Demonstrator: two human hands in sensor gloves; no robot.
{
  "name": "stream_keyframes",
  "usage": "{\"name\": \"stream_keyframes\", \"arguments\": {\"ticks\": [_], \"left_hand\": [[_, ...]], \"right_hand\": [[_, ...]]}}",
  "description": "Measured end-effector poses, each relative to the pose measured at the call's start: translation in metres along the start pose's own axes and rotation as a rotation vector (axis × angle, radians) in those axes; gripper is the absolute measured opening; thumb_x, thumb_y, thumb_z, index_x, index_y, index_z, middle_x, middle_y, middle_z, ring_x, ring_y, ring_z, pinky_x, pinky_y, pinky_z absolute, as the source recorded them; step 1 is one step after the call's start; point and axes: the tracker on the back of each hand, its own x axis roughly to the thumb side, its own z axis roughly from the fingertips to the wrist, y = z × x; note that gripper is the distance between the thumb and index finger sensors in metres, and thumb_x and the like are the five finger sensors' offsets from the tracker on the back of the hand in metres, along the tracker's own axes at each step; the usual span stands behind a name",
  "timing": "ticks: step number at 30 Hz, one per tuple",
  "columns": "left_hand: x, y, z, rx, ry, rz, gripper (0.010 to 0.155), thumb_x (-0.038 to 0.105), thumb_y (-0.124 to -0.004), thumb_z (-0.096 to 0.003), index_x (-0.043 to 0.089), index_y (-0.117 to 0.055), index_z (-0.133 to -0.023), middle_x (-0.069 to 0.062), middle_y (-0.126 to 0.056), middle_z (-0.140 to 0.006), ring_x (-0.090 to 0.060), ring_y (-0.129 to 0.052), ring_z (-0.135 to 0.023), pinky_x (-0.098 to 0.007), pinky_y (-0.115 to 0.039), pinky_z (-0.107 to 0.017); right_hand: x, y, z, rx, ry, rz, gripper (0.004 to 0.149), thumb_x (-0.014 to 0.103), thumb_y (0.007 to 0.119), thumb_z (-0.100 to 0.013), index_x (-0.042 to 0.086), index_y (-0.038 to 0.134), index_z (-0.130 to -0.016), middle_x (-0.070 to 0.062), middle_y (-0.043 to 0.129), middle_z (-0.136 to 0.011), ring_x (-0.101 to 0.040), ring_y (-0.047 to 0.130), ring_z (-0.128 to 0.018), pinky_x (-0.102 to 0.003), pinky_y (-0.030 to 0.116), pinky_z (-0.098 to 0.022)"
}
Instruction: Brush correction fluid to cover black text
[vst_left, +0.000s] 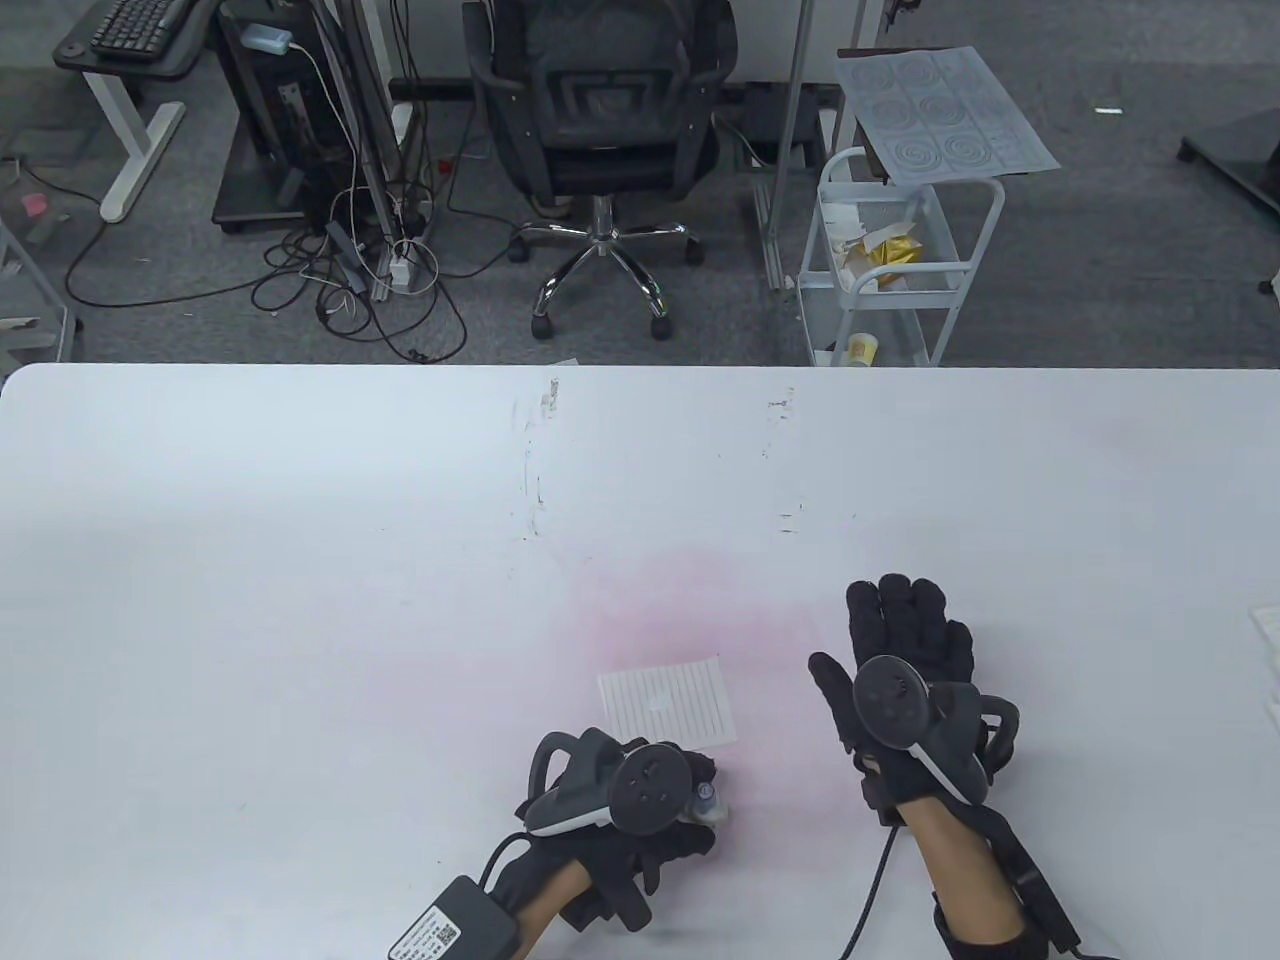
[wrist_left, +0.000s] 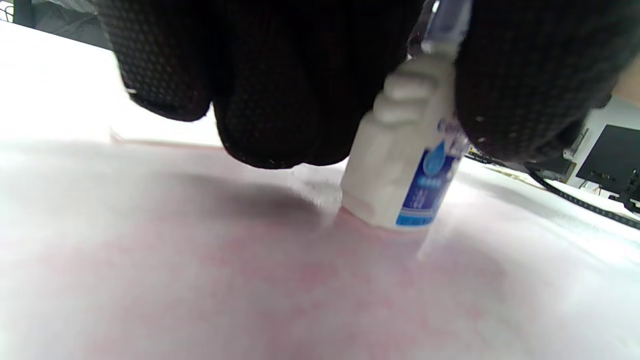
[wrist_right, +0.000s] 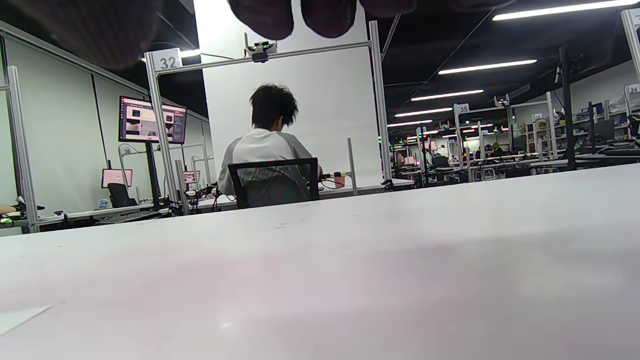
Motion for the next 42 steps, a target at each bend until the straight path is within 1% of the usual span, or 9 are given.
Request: {"name": "stream_keyframes", "arguments": {"ticks": [6,12,16,18,22,23,28,37,42], "left_hand": [[-0.012,0.035,0.014,0.121,0.019,0.092,0.07,0.058,-0.092,-0.0289,0.023,-0.08,-0.088,-0.005,-0.096,-0.081,-0.023,-0.103,-0.061,-0.045,-0.083,-0.055],[-0.037,0.07,0.035,0.253,0.06,0.244,0.072,0.06,-0.09,-0.0314,0.024,-0.077,-0.093,-0.006,-0.092,-0.088,-0.026,-0.1,-0.07,-0.048,-0.08,-0.059],[-0.054,0.077,0.046,0.382,0.167,0.18,0.072,0.06,-0.084,-0.0367,0.026,-0.07,-0.099,-0.008,-0.083,-0.099,-0.03,-0.091,-0.085,-0.053,-0.073,-0.066],[-0.06,0.076,0.049,0.401,0.227,0.109,0.073,0.06,-0.081,-0.0387,0.028,-0.065,-0.102,-0.006,-0.075,-0.105,-0.031,-0.083,-0.094,-0.056,-0.067,-0.07],[-0.069,0.067,0.047,0.38,0.291,0.017,0.076,0.063,-0.073,-0.0406,0.03,-0.054,-0.107,-0.006,-0.058,-0.116,-0.033,-0.062,-0.108,-0.061,-0.056,-0.075],[-0.071,0.065,0.046,0.375,0.302,-0.001,0.077,0.063,-0.072,-0.0408,0.031,-0.052,-0.108,-0.002,-0.054,-0.117,-0.033,-0.057,-0.11,-0.061,-0.053,-0.076],[-0.076,0.05,0.039,0.311,0.363,-0.145,0.079,0.065,-0.066,-0.0412,0.034,-0.042,-0.109,0.0,-0.038,-0.12,-0.032,-0.039,-0.114,-0.062,-0.044,-0.078],[-0.082,0.031,0.032,0.176,0.42,-0.295,0.08,0.067,-0.061,-0.0403,0.036,-0.035,-0.109,0.001,-0.028,-0.12,-0.03,-0.029,-0.114,-0.062,-0.037,-0.079],[-0.083,0.029,0.03,0.166,0.432,-0.305,0.08,0.068,-0.059,-0.0403,0.037,-0.033,-0.109,0.001,-0.026,-0.12,-0.03,-0.027,-0.114,-0.062,-0.035,-0.079]], "right_hand": [[0.002,-0.004,0.004,-0.025,-0.016,-0.001,0.077,0.064,0.068,-0.04,0.028,0.044,-0.103,-0.003,0.036,-0.109,-0.039,0.035,-0.104,-0.064,0.042,-0.069],[0.009,-0.001,0.005,-0.019,-0.04,0.009,0.077,0.064,0.068,-0.04,0.028,0.044,-0.103,-0.003,0.037,-0.109,-0.039,0.036,-0.104,-0.064,0.042,-0.069],[0.012,0.0,0.007,-0.016,-0.052,0.019,0.077,0.064,0.068,-0.04,0.028,0.043,-0.103,-0.003,0.036,-0.109,-0.039,0.036,-0.104,-0.064,0.042,-0.069],[0.014,0.0,0.008,-0.011,-0.06,0.022,0.077,0.064,0.067,-0.04,0.028,0.043,-0.103,-0.003,0.036,-0.109,-0.039,0.036,-0.104,-0.064,0.042,-0.069],[0.017,0.003,0.009,0.018,-0.09,0.05,0.077,0.066,0.066,-0.04,0.029,0.042,-0.104,-0.002,0.035,-0.109,-0.038,0.035,-0.104,-0.064,0.042,-0.069],[0.018,0.005,0.009,0.029,-0.1,0.056,0.077,0.066,0.066,-0.04,0.029,0.042,-0.104,-0.002,0.035,-0.11,-0.038,0.035,-0.104,-0.064,0.042,-0.069],[0.021,0.015,0.009,0.122,-0.143,0.086,0.078,0.067,0.064,-0.04,0.032,0.038,-0.104,0.0,0.031,-0.11,-0.038,0.032,-0.105,-0.065,0.04,-0.07],[0.021,0.03,0.012,0.289,-0.172,0.132,0.078,0.068,0.061,-0.041,0.034,0.032,-0.104,0.002,0.025,-0.111,-0.035,0.025,-0.106,-0.065,0.036,-0.07],[0.018,0.033,0.012,0.322,-0.156,0.15,0.077,0.069,0.057,-0.041,0.034,0.029,-0.104,0.002,0.023,-0.111,-0.035,0.021,-0.105,-0.066,0.034,-0.07]]}}
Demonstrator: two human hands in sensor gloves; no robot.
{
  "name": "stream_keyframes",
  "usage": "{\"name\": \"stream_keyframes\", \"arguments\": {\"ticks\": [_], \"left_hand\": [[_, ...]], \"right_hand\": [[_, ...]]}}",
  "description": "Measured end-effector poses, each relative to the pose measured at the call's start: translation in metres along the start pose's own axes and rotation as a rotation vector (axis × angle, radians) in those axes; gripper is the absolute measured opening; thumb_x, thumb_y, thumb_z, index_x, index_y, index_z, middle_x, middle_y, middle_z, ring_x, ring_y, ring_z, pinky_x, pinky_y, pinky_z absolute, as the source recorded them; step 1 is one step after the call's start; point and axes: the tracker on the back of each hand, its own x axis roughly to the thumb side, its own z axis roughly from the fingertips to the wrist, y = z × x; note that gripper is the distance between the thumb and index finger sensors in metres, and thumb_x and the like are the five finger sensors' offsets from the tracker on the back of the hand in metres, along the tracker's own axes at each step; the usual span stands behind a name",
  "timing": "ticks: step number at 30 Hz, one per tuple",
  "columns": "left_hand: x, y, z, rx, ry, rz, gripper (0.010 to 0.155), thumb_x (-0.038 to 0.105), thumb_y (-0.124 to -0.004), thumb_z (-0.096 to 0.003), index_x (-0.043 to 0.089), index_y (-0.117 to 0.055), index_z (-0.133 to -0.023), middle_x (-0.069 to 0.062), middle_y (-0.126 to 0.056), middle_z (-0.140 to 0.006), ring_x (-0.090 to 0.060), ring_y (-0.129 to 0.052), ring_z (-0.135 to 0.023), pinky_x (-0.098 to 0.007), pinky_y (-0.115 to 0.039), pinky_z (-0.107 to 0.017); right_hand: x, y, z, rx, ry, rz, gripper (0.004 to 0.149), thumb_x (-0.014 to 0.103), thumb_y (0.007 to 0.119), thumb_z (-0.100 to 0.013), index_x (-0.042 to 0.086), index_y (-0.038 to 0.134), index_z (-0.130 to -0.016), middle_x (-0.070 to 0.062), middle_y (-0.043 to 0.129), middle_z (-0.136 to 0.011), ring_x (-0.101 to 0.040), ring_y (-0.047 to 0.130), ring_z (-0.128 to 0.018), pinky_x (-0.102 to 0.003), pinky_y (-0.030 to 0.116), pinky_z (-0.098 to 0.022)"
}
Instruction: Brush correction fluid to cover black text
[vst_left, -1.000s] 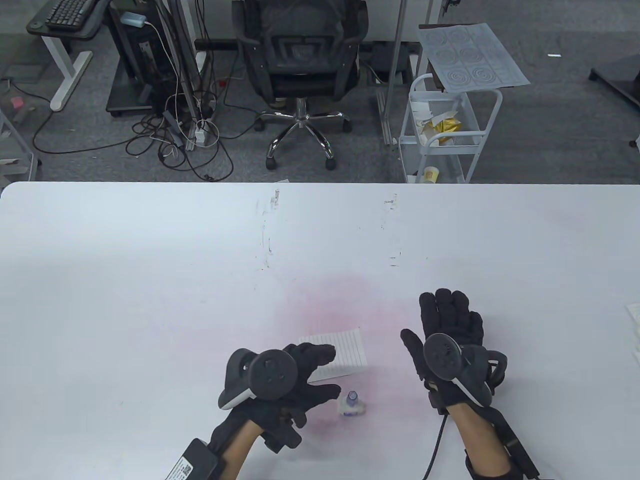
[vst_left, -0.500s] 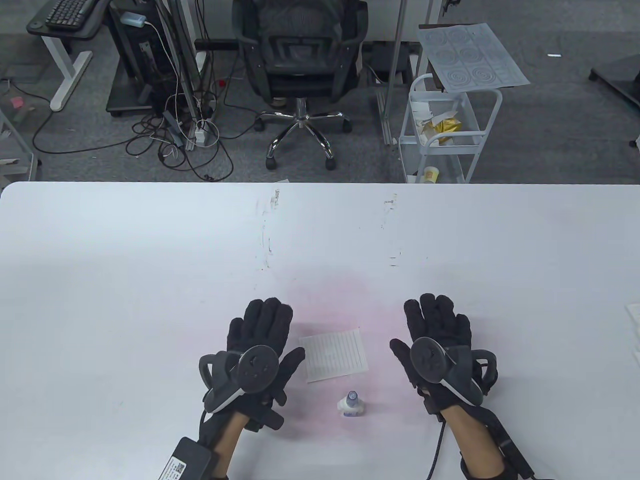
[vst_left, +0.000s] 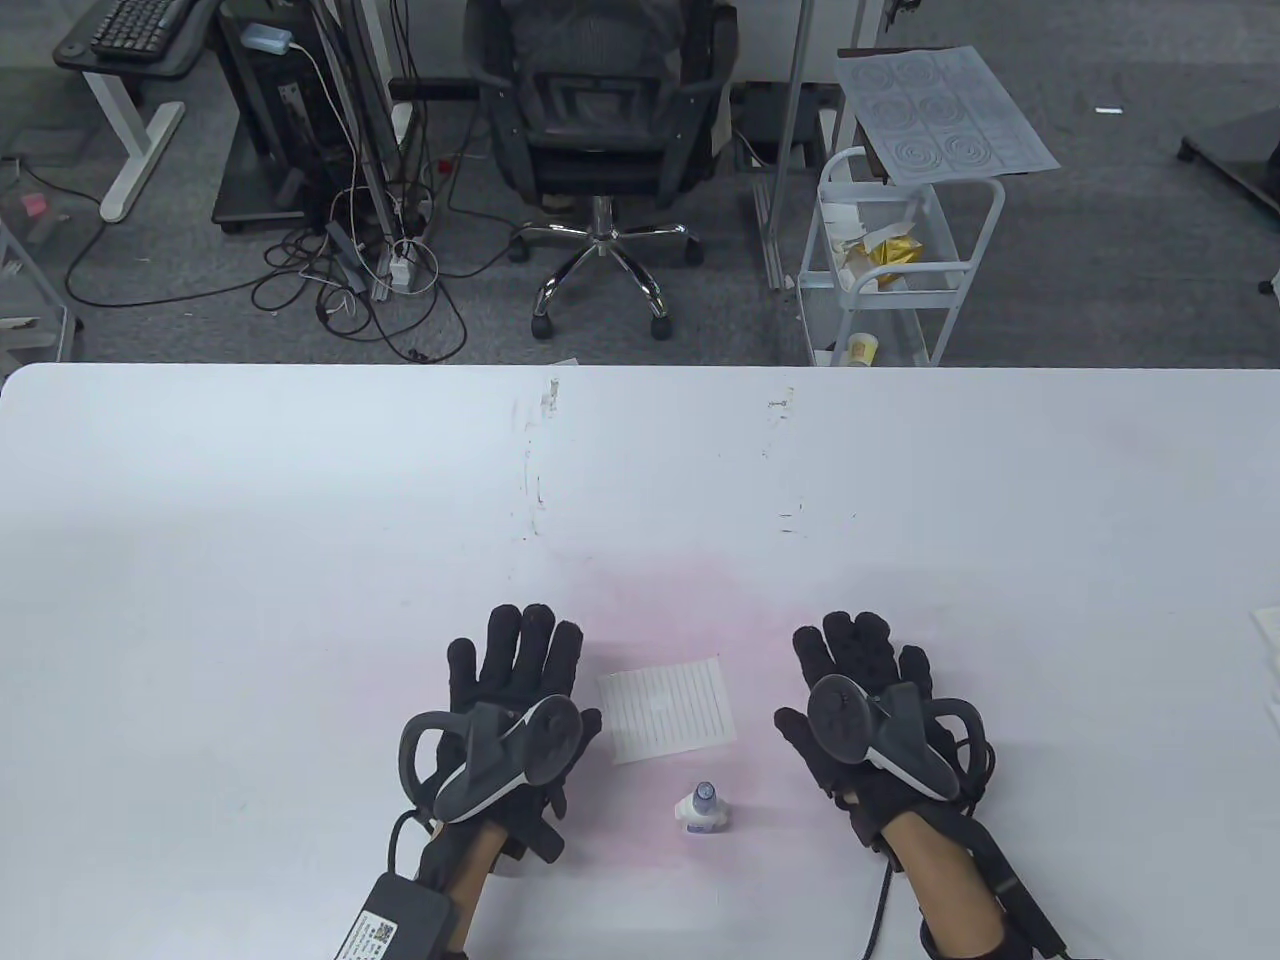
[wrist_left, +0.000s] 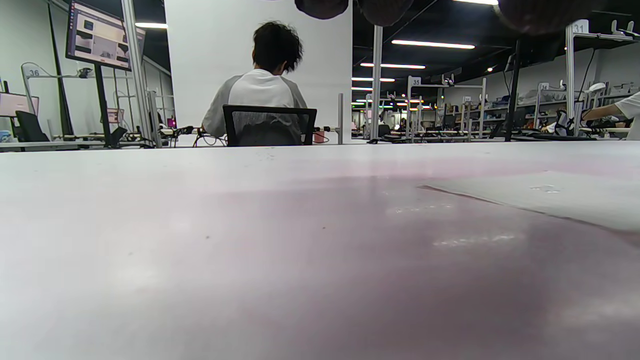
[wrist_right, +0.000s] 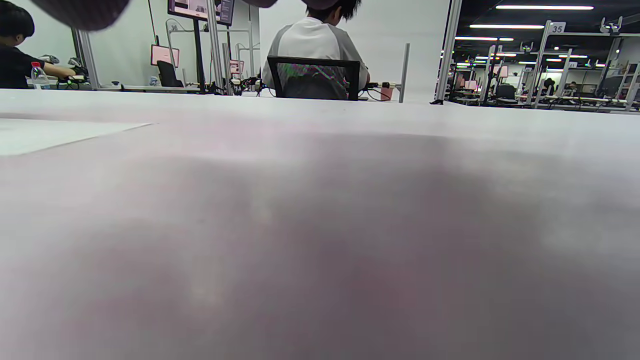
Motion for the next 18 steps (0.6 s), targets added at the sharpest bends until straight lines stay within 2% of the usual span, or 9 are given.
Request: {"name": "stream_keyframes", "arguments": {"ticks": [7,18], "left_hand": [[0.0005,-0.0003,-0.0008,-0.007,0.002,-0.001,0.08,0.068,-0.059,-0.0403,0.037,-0.033,-0.109,0.002,-0.026,-0.12,-0.029,-0.026,-0.114,-0.062,-0.035,-0.079],[0.0009,0.0001,-0.0008,-0.017,0.0,-0.005,0.08,0.068,-0.059,-0.0402,0.037,-0.034,-0.109,0.001,-0.027,-0.12,-0.029,-0.026,-0.114,-0.062,-0.035,-0.079]], "right_hand": [[0.0006,0.0009,0.0005,-0.007,-0.004,-0.005,0.075,0.069,0.054,-0.042,0.034,0.029,-0.104,0.003,0.022,-0.111,-0.034,0.02,-0.105,-0.066,0.033,-0.07],[0.0004,0.0014,0.0011,-0.013,-0.001,-0.012,0.076,0.069,0.054,-0.042,0.034,0.03,-0.104,0.002,0.022,-0.111,-0.035,0.02,-0.105,-0.066,0.032,-0.07]]}}
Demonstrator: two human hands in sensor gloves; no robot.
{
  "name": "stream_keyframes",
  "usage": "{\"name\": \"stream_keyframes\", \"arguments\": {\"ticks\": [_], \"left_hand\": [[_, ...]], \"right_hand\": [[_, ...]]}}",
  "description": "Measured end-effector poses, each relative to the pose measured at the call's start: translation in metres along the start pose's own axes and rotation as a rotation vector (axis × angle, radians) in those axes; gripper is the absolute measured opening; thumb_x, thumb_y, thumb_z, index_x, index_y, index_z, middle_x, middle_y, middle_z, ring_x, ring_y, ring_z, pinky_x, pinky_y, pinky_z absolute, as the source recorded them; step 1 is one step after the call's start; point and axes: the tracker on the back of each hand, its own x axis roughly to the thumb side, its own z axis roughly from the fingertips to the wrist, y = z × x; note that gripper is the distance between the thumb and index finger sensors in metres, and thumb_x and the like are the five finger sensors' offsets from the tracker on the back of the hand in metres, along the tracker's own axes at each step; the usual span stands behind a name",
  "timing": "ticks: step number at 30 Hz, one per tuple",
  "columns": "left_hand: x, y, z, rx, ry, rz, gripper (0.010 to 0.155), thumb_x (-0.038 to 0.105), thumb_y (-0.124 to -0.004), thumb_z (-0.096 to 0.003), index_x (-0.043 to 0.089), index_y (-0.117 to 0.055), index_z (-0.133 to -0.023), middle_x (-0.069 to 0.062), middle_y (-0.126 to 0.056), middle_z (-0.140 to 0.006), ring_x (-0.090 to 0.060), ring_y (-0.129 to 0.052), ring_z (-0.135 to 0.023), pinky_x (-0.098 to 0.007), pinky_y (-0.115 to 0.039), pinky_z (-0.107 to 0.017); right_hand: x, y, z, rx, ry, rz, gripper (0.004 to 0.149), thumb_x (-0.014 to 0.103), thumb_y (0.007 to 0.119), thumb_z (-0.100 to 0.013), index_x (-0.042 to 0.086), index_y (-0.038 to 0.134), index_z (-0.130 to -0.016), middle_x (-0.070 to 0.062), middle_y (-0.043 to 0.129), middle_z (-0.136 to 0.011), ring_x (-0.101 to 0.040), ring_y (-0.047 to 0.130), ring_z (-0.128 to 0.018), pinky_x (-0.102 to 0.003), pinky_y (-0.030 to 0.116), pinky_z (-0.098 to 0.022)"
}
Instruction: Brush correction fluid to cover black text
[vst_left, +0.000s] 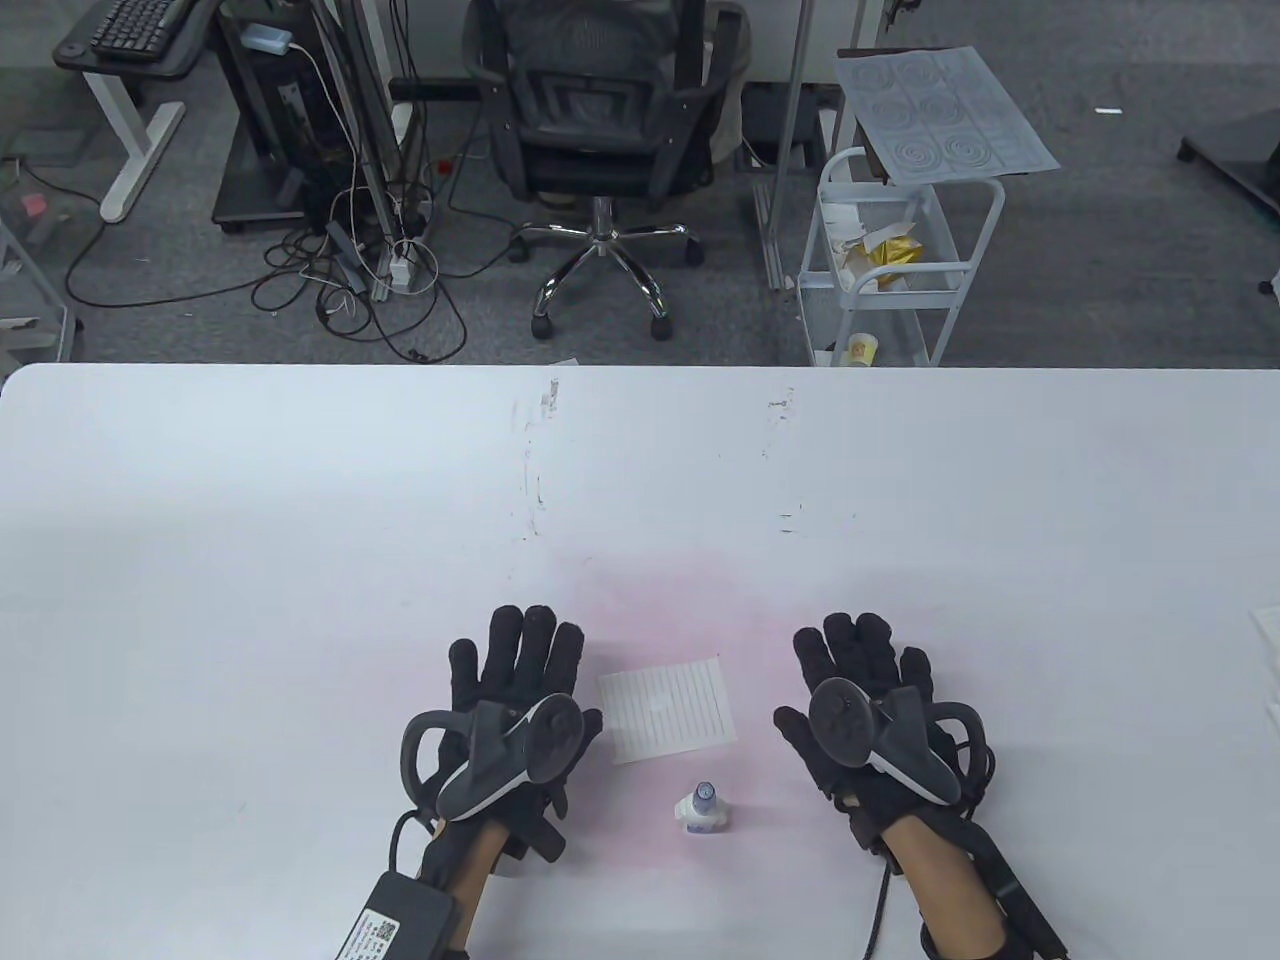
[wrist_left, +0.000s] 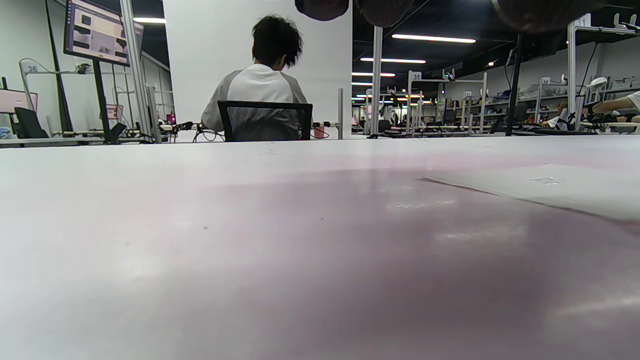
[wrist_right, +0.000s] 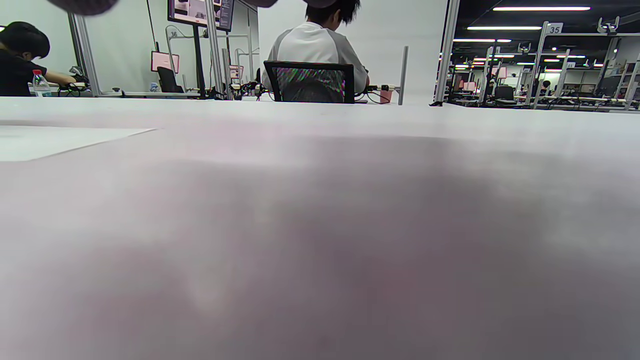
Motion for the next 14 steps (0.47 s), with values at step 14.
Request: {"name": "stream_keyframes", "arguments": {"ticks": [14], "left_hand": [[0.0011,-0.0011,-0.0005,-0.016,0.0,-0.004,0.079,0.068,-0.059,-0.0402,0.037,-0.034,-0.109,0.002,-0.028,-0.12,-0.029,-0.027,-0.114,-0.061,-0.036,-0.079]], "right_hand": [[0.0002,-0.0002,0.0004,-0.001,0.0,0.0,0.076,0.069,0.055,-0.041,0.034,0.03,-0.104,0.002,0.023,-0.111,-0.035,0.021,-0.105,-0.066,0.033,-0.07]]}}
